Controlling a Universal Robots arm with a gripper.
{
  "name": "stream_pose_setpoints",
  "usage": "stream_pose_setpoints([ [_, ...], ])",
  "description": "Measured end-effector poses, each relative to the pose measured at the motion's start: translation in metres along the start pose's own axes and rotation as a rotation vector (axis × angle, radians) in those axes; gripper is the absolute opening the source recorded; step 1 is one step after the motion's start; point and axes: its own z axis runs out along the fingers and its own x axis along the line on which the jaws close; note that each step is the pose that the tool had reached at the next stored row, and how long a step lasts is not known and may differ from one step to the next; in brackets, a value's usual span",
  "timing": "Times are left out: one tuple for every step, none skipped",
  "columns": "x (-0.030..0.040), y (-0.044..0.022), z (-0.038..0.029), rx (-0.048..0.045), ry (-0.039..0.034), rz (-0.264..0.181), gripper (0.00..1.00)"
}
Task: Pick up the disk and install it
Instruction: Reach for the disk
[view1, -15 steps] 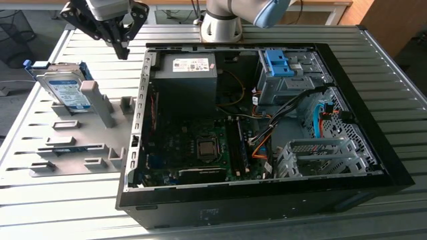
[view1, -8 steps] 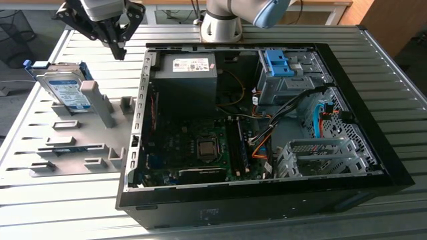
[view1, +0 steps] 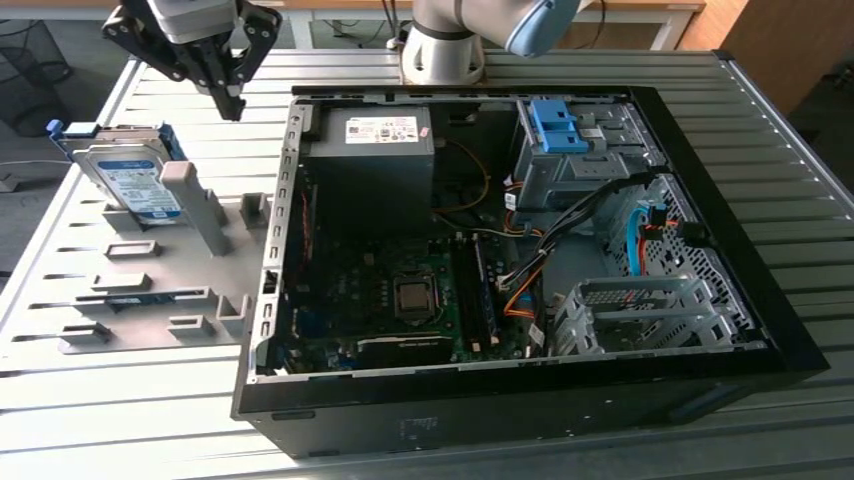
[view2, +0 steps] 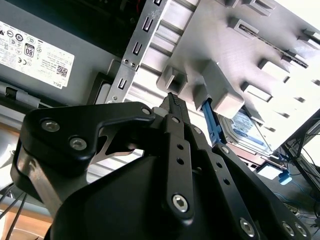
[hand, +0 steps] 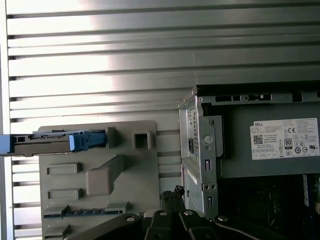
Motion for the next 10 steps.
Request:
stream_pose_setpoints([
  [0.0009, -0.0001, 0.0000, 0.0000, 0.0000, 0.000, 0.11],
  [0.0018, -0.0002, 0.0001, 0.0000, -0.0001, 0.000, 0.11],
  [0.0027, -0.0002, 0.0001, 0.0000, 0.0000, 0.000, 0.11],
  [0.0036, -0.0003, 0.0002, 0.0000, 0.0000, 0.000, 0.11],
  [0.0046, -0.0004, 0.0002, 0.0000, 0.0000, 0.000, 0.11],
  [0.0056, -0.0004, 0.0003, 0.0000, -0.0001, 0.000, 0.11],
  [0.0066, -0.0005, 0.0003, 0.0000, 0.0000, 0.000, 0.11],
  [0.0075, -0.0006, 0.0004, 0.0000, 0.0000, 0.000, 0.11],
  [0.0085, -0.0007, 0.0004, 0.0000, 0.0000, 0.000, 0.11],
  [0.0095, -0.0007, 0.0005, 0.0000, -0.0001, 0.000, 0.11],
])
